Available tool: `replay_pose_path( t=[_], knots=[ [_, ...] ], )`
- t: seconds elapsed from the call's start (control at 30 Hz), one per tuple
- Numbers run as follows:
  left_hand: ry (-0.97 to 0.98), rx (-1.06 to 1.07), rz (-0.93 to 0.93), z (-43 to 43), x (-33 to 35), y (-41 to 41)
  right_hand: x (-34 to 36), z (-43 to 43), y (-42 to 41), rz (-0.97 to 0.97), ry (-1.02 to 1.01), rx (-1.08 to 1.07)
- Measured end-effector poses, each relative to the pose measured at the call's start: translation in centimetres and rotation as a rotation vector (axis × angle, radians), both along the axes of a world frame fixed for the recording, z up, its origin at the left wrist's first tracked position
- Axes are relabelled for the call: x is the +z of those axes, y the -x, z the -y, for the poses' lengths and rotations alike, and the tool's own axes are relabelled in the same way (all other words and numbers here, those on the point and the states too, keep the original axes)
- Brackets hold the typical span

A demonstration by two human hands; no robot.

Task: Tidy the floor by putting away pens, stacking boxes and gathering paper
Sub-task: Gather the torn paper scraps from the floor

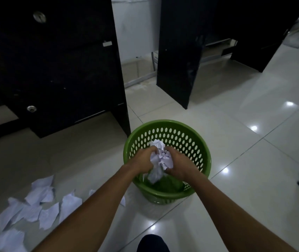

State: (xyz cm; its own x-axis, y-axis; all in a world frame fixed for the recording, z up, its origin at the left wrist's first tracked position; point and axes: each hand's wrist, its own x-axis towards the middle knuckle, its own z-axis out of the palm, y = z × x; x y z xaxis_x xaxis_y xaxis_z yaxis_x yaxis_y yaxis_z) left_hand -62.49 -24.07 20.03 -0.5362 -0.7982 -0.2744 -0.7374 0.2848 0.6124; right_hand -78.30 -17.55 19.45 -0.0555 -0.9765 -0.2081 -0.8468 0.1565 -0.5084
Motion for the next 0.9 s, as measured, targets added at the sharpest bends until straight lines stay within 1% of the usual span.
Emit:
replay_pose_path(
  t=[0.1,0.23,0.37,0.5,0.63,0.77,0.9],
  knots=[
    [-0.053,-0.037,0.068,0.7,-1.2,0.3,-1.4,0.7,0.7,0.054,-0.076,0.008],
    [-0.079,-0.006,0.086,1.1,-1.9,0.6,-3.1,1.5,1.7,0.011,-0.091,0.038],
    [-0.055,0.027,0.106,1.5,-2.4,0.4,-3.9,2.0,2.5,-0.031,-0.105,0.048],
    [0.025,0.059,0.074,1.4,-2.0,-0.2,-4.3,2.0,2.7,-0.024,-0.089,0.033],
    [0.107,0.101,-0.004,0.9,-0.8,-1.3,-3.1,2.2,1.8,-0.014,-0.055,0.035],
    [0.241,0.179,-0.057,-0.2,1.1,-3.5,-0.3,2.6,-0.8,-0.015,0.046,0.078],
    [0.371,0.294,-0.076,-2.3,1.9,-8.2,2.6,2.6,-4.7,0.007,0.188,0.149]
  ],
)
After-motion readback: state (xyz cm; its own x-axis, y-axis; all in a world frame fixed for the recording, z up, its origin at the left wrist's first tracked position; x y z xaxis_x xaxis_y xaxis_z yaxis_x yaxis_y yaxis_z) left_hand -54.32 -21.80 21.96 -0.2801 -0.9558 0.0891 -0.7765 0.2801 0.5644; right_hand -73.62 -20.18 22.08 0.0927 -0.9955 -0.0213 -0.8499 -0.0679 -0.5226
